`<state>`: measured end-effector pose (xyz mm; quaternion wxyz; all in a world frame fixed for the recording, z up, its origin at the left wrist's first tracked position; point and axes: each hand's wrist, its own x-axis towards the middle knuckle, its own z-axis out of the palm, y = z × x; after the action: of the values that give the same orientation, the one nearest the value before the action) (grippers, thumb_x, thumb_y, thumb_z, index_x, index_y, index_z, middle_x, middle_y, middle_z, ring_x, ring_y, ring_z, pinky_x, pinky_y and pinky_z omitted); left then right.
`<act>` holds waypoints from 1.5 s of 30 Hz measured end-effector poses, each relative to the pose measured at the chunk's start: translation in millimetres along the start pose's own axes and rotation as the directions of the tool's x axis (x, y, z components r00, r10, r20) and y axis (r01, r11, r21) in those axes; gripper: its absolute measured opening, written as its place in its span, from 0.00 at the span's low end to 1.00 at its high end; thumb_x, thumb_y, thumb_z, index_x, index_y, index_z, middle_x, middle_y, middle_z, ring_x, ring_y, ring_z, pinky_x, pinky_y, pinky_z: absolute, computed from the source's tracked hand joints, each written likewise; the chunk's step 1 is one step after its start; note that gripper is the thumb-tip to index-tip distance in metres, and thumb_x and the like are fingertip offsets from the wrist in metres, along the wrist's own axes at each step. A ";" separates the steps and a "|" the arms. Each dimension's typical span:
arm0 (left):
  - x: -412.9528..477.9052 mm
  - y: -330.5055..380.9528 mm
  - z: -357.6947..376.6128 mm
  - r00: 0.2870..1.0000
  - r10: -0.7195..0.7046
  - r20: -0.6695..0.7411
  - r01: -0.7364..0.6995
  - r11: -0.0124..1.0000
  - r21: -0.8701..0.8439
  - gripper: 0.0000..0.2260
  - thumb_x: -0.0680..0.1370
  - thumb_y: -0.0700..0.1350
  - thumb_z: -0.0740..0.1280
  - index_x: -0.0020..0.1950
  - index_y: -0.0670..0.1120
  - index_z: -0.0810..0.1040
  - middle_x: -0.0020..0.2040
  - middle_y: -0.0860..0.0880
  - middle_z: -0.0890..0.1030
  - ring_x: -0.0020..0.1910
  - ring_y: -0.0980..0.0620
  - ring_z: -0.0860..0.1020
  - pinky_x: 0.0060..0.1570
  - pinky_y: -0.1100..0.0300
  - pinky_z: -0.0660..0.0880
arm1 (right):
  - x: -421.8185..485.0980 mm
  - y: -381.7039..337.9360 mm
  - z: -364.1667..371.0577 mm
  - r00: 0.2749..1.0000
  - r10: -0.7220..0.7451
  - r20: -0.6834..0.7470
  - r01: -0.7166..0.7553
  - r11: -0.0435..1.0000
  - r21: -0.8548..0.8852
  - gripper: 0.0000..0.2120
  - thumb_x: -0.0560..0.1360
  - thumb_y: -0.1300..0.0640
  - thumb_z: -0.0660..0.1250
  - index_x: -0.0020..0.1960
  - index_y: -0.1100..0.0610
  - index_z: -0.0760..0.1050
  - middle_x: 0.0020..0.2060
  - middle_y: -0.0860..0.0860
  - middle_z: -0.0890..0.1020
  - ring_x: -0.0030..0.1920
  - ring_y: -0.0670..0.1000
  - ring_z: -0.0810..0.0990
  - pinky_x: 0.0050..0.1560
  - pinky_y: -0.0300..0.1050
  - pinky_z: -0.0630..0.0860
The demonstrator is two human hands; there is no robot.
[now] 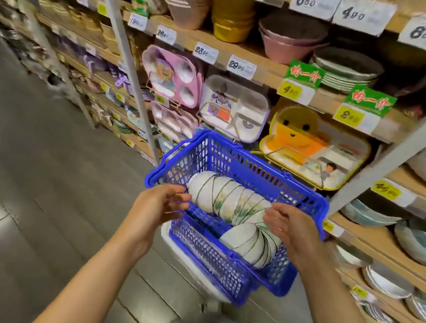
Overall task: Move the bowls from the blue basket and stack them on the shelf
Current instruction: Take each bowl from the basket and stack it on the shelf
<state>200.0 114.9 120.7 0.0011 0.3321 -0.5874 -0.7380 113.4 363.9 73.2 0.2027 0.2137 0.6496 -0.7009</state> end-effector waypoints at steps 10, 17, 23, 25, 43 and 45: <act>135.4 -12.5 56.8 0.970 -0.195 0.143 0.132 0.924 0.360 0.08 0.80 0.40 0.59 0.51 0.42 0.77 0.43 0.44 0.83 0.37 0.50 0.80 0.37 0.60 0.72 | 102.6 54.6 24.4 0.998 0.023 -0.061 -0.055 0.798 -0.600 0.11 0.77 0.61 0.61 0.36 0.59 0.73 0.36 0.58 0.77 0.40 0.54 0.76 0.39 0.46 0.71; 210.6 -85.0 86.7 0.871 -0.417 0.259 0.037 0.582 0.813 0.10 0.79 0.39 0.60 0.39 0.42 0.75 0.36 0.43 0.74 0.34 0.47 0.72 0.35 0.59 0.66 | 120.3 93.2 35.9 0.977 0.082 -0.198 -0.213 0.489 -0.846 0.17 0.77 0.58 0.63 0.64 0.62 0.72 0.58 0.59 0.78 0.56 0.59 0.79 0.50 0.47 0.75; 253.8 -154.4 101.1 0.688 -0.670 0.279 -0.141 0.254 0.957 0.05 0.78 0.38 0.65 0.46 0.36 0.74 0.42 0.39 0.73 0.43 0.46 0.71 0.42 0.54 0.67 | 125.6 118.9 53.0 0.918 0.072 -0.390 -0.393 0.314 -0.864 0.24 0.78 0.62 0.59 0.74 0.57 0.62 0.62 0.58 0.75 0.60 0.60 0.77 0.56 0.52 0.74; 258.6 -171.7 108.3 0.622 -0.724 0.298 -0.206 0.216 0.955 0.08 0.78 0.39 0.66 0.44 0.36 0.71 0.39 0.41 0.72 0.40 0.48 0.69 0.40 0.55 0.65 | 128.7 122.5 59.1 0.912 0.035 -0.408 -0.406 0.219 -0.887 0.26 0.77 0.64 0.59 0.75 0.56 0.60 0.61 0.58 0.76 0.58 0.58 0.79 0.53 0.53 0.76; 256.8 -200.6 102.9 0.586 -0.750 0.309 -0.221 0.219 0.950 0.19 0.75 0.30 0.63 0.66 0.33 0.71 0.58 0.35 0.77 0.56 0.38 0.76 0.42 0.50 0.77 | 127.3 121.1 71.7 0.877 0.007 -0.481 -0.468 0.243 -0.850 0.29 0.74 0.70 0.63 0.72 0.54 0.62 0.63 0.61 0.71 0.50 0.61 0.82 0.44 0.51 0.78; 258.3 -189.8 99.7 0.606 -0.723 0.332 -0.234 0.237 0.943 0.21 0.75 0.32 0.64 0.68 0.36 0.67 0.62 0.36 0.75 0.59 0.39 0.74 0.52 0.49 0.76 | 124.0 114.0 72.0 0.882 -0.008 -0.470 -0.449 0.285 -0.847 0.27 0.76 0.69 0.59 0.72 0.53 0.61 0.59 0.61 0.76 0.50 0.62 0.81 0.43 0.52 0.76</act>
<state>23.5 158.8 -161.3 -0.5671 0.0320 -0.7720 -0.2855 72.4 283.0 -85.8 0.2534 0.2782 0.9215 -0.0963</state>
